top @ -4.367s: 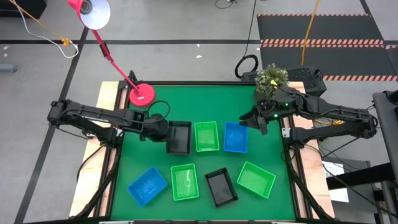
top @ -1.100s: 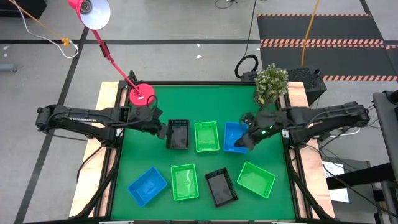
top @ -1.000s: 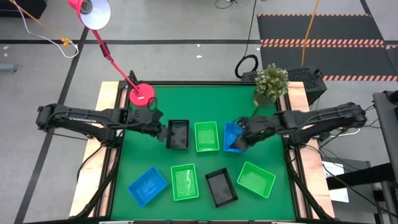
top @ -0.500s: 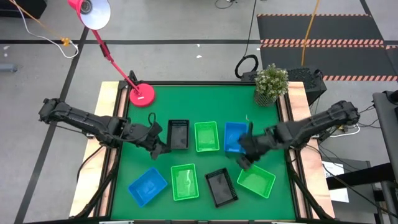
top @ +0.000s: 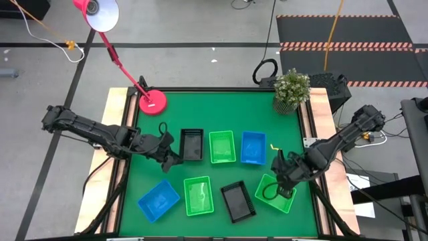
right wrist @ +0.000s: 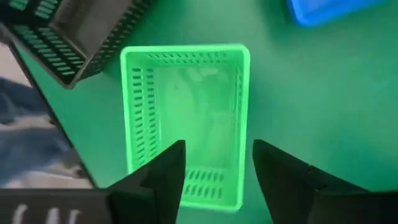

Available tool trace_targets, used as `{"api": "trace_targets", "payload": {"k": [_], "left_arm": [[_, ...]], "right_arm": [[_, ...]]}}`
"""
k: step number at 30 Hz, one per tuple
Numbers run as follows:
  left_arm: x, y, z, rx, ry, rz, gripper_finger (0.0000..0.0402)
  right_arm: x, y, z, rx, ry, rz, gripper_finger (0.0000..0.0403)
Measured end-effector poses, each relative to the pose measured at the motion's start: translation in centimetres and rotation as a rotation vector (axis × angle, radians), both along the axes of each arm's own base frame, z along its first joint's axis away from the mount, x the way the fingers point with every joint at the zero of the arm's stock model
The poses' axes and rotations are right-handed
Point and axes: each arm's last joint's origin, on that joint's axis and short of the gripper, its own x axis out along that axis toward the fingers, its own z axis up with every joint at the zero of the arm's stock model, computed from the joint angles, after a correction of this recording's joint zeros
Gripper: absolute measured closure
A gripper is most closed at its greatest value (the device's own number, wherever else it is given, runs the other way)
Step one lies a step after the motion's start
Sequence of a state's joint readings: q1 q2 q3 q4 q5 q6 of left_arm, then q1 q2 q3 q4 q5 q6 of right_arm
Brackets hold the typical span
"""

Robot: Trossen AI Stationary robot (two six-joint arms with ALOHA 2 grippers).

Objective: Stack baskets by color
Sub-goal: Stack the bottom right green bin on the top green bin

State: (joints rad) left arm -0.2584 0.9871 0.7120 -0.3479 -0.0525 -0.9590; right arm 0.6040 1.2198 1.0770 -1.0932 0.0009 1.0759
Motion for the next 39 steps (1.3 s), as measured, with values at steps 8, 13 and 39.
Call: {"api": "trace_targets", "payload": {"k": [8, 13, 39], "left_arm": [[0.0, 0.1, 0.0, 0.005, -0.003, 0.038, 0.0286], [0.0, 0.2, 0.0, 0.014, -0.006, 0.056, 0.0286], [0.0, 0.2, 0.0, 0.017, -0.007, 0.073, 0.0286]], "right_arm": [[-0.5, -0.3, -3.4, -0.053, 0.022, 0.152, 0.0202], [-0.8, -0.4, -6.0, -0.033, 0.027, 0.172, 0.0215], [-1.1, -0.8, -5.0, 0.26, -0.124, -0.22, 0.0398]]}}
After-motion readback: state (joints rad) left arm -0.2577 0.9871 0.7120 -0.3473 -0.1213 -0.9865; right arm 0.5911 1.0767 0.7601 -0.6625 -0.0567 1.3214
